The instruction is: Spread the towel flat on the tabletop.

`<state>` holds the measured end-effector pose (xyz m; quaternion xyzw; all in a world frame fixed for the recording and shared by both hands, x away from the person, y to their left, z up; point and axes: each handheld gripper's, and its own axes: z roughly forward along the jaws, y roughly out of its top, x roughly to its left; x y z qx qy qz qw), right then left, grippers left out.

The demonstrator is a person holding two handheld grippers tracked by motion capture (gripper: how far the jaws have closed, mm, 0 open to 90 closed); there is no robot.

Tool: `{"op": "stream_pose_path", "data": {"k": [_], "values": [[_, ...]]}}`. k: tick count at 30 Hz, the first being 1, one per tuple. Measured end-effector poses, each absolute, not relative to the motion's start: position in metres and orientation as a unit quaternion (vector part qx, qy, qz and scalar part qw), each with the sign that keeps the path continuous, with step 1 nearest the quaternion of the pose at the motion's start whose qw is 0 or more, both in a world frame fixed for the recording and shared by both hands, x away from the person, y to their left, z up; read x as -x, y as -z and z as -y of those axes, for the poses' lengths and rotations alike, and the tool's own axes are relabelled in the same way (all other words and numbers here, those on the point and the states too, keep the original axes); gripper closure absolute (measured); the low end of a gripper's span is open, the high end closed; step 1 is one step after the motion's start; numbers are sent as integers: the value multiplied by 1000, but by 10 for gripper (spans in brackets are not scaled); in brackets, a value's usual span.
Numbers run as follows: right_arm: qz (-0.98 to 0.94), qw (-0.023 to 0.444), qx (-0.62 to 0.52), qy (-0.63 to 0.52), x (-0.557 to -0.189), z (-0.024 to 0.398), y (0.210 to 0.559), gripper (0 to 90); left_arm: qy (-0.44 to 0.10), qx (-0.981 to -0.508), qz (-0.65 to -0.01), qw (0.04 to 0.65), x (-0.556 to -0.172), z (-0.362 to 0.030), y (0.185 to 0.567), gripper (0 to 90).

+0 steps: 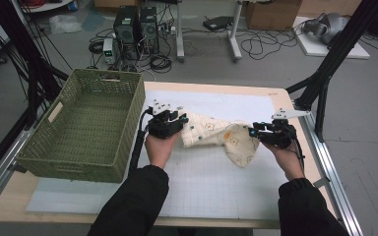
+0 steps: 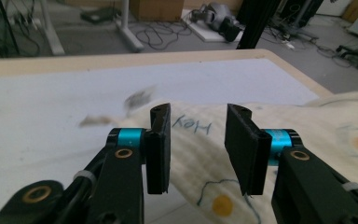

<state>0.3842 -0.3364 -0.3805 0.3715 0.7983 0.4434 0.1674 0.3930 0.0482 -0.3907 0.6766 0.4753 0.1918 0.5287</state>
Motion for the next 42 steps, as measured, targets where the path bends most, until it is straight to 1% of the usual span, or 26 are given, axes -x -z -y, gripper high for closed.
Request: {"op": "stream_pose_path", "data": {"k": [1, 2, 4, 5, 8, 9, 11, 17, 20, 22, 24, 26, 27, 28, 29, 30, 31, 32, 38, 41, 42], "values": [[-799, 172, -375, -438, -386, 337, 382, 601, -191, -689, -468, 520, -393, -49, 392, 594], [-807, 160, -371, -430, -384, 336, 386, 587, -188, -698, -463, 514, -392, -50, 394, 569], [-811, 160, -363, -430, -381, 336, 389, 586, -174, -701, -461, 516, -388, -54, 400, 568], [-821, 138, -355, -426, -376, 335, 394, 579, -165, -703, -459, 517, -386, -55, 403, 555], [-826, 142, -338, -429, -367, 334, 399, 584, -150, -715, -449, 514, -376, -57, 413, 544], [-836, 121, -324, -426, -359, 331, 408, 579, -141, -723, -445, 510, -375, -56, 416, 534], [-840, 120, -319, -421, -357, 330, 411, 579, -132, -730, -435, 510, -370, -54, 420, 534], [-853, 93, -303, -415, -355, 314, 428, 579, -97, -758, -410, 498, -364, -38, 432, 548], [-861, 88, -298, -403, -356, 306, 436, 577, -87, -772, -406, 481, -365, -30, 440, 539], [-862, 82, -302, -399, -358, 303, 441, 580, -90, -780, -407, 467, -366, -25, 445, 515], [-865, 81, -303, -393, -360, 300, 445, 591, -96, -791, -404, 450, -367, -23, 448, 515], [-863, 90, -304, -393, -361, 299, 446, 633, -112, -799, -400, 434, -367, -22, 451, 577], [-862, 93, -304, -395, -362, 298, 446, 656, -125, -800, -402, 427, -367, -21, 450, 634], [-861, 95, -306, -395, -362, 298, 447, 685, -128, -800, -402, 428, -367, -22, 450, 717], [-860, 97, -308, -394, -362, 298, 446, 732, -114, -798, -404, 432, -368, -23, 450, 812], [-861, 95, -305, -396, -362, 298, 446, 795, -116, -797, -408, 431, -368, -24, 449, 835], [-864, 95, -297, -396, -362, 297, 446, 831, -128, -798, -404, 428, -367, -24, 448, 850], [-869, 95, -286, -392, -359, 296, 444, 866, -129, -799, -401, 430, -366, -25, 446, 855], [-877, 85, -260, -395, -348, 303, 432, 874, -144, -765, -412, 473, -356, -47, 419, 858], [-876, 76, -234, -415, -335, 312, 417, 876, -147, -757, -416, 483, -353, -57, 405, 857], [-876, 76, -234, -415, -335, 312, 417, 876, -150, -752, -419, 486, -352, -59, 401, 857]]}}
